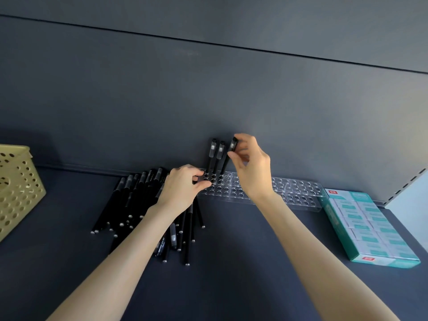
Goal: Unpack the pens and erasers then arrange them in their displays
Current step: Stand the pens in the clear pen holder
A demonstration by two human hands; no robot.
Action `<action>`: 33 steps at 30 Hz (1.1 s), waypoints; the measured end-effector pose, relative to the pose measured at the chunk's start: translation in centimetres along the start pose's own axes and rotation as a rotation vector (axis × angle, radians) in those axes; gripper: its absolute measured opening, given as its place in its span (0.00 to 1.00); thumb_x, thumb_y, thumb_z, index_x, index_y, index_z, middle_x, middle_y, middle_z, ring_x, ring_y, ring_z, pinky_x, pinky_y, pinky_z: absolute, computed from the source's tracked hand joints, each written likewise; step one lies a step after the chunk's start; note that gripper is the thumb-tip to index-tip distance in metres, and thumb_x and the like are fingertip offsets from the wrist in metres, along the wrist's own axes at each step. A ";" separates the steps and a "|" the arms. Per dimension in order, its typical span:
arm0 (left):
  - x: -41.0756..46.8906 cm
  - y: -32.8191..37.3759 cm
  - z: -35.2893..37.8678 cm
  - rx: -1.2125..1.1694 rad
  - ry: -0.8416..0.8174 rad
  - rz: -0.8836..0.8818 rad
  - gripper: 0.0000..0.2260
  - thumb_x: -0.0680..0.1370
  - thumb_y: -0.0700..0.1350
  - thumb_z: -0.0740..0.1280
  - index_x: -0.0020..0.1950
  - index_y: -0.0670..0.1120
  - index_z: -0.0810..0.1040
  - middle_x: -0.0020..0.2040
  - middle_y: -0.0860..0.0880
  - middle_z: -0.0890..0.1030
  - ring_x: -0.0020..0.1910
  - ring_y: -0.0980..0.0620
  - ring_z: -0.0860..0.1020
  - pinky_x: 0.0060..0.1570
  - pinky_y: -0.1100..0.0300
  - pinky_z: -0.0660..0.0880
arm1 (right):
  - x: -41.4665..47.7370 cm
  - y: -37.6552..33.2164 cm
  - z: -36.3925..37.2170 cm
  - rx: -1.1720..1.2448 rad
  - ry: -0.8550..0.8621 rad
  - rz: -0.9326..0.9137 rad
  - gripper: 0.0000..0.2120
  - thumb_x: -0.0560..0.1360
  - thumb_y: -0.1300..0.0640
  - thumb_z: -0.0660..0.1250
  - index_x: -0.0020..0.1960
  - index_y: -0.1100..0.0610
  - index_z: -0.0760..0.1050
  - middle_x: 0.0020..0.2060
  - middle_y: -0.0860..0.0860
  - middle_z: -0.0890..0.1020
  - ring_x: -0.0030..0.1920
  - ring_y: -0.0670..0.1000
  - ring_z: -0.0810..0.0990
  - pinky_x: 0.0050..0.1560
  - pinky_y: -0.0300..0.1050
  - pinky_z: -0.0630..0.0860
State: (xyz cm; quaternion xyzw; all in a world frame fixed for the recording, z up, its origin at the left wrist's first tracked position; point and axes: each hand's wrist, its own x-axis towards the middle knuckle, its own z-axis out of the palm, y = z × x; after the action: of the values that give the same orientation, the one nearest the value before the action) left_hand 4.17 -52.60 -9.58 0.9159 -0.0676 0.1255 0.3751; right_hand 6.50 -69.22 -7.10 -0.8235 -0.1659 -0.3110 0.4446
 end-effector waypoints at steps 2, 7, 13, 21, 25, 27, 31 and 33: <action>-0.1 0.0 0.0 0.003 0.004 -0.001 0.15 0.72 0.47 0.74 0.56 0.41 0.82 0.56 0.49 0.82 0.50 0.53 0.81 0.56 0.54 0.73 | -0.3 0.2 0.0 -0.031 -0.007 -0.013 0.16 0.74 0.66 0.68 0.60 0.59 0.72 0.39 0.43 0.75 0.38 0.47 0.76 0.46 0.50 0.77; -0.1 0.2 0.0 0.006 0.001 -0.010 0.15 0.73 0.46 0.74 0.56 0.40 0.82 0.56 0.48 0.82 0.50 0.52 0.81 0.56 0.52 0.74 | 0.4 0.3 -0.2 -0.078 -0.092 0.013 0.14 0.75 0.65 0.66 0.59 0.56 0.71 0.37 0.47 0.78 0.37 0.54 0.78 0.43 0.56 0.77; -0.3 0.5 -0.1 0.027 -0.004 -0.018 0.15 0.73 0.47 0.73 0.57 0.41 0.81 0.57 0.48 0.81 0.51 0.53 0.80 0.57 0.52 0.73 | -0.1 0.4 -0.2 -0.150 -0.123 0.053 0.13 0.76 0.64 0.65 0.59 0.56 0.71 0.37 0.49 0.81 0.38 0.57 0.79 0.42 0.55 0.77; -0.6 1.1 -0.7 0.099 -0.001 -0.042 0.13 0.75 0.49 0.70 0.55 0.43 0.81 0.55 0.47 0.81 0.54 0.49 0.79 0.55 0.53 0.73 | -0.8 -0.6 -1.2 -0.231 -0.097 0.018 0.15 0.75 0.60 0.67 0.61 0.53 0.72 0.42 0.45 0.77 0.36 0.49 0.76 0.42 0.50 0.77; -2.5 1.2 -1.8 0.083 0.112 -0.050 0.08 0.76 0.48 0.69 0.50 0.45 0.82 0.51 0.48 0.81 0.50 0.50 0.80 0.52 0.54 0.74 | -2.3 -1.7 -1.7 -0.180 -0.099 0.049 0.14 0.75 0.57 0.67 0.60 0.55 0.73 0.47 0.49 0.79 0.36 0.47 0.76 0.42 0.50 0.77; -3.8 0.9 -2.6 0.089 0.177 -0.067 0.06 0.76 0.46 0.69 0.49 0.45 0.82 0.49 0.48 0.81 0.49 0.49 0.79 0.51 0.53 0.74 | -3.5 -2.2 -1.3 -0.135 -0.136 0.077 0.12 0.76 0.56 0.67 0.58 0.56 0.74 0.47 0.49 0.79 0.38 0.47 0.76 0.43 0.51 0.78; -6.6 -0.9 -4.6 0.164 0.292 -0.136 0.06 0.76 0.43 0.68 0.51 0.43 0.81 0.49 0.45 0.81 0.51 0.44 0.78 0.53 0.48 0.73 | -5.6 -3.6 0.8 -0.084 -0.249 0.101 0.07 0.76 0.57 0.65 0.53 0.57 0.77 0.45 0.49 0.79 0.40 0.46 0.76 0.47 0.50 0.77; -7.4 -2.0 -5.5 0.220 0.299 -0.218 0.10 0.77 0.46 0.68 0.54 0.43 0.80 0.54 0.44 0.80 0.55 0.42 0.76 0.55 0.47 0.69 | -6.2 -4.5 2.2 -0.063 -0.294 0.121 0.06 0.76 0.57 0.65 0.51 0.57 0.77 0.44 0.49 0.80 0.41 0.47 0.77 0.48 0.51 0.77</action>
State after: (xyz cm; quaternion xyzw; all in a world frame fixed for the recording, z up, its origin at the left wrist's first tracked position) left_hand -3.50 -47.08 -9.26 0.9245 0.1024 0.2253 0.2900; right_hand 0.15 -64.87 -9.32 -0.8822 -0.1694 -0.1648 0.4072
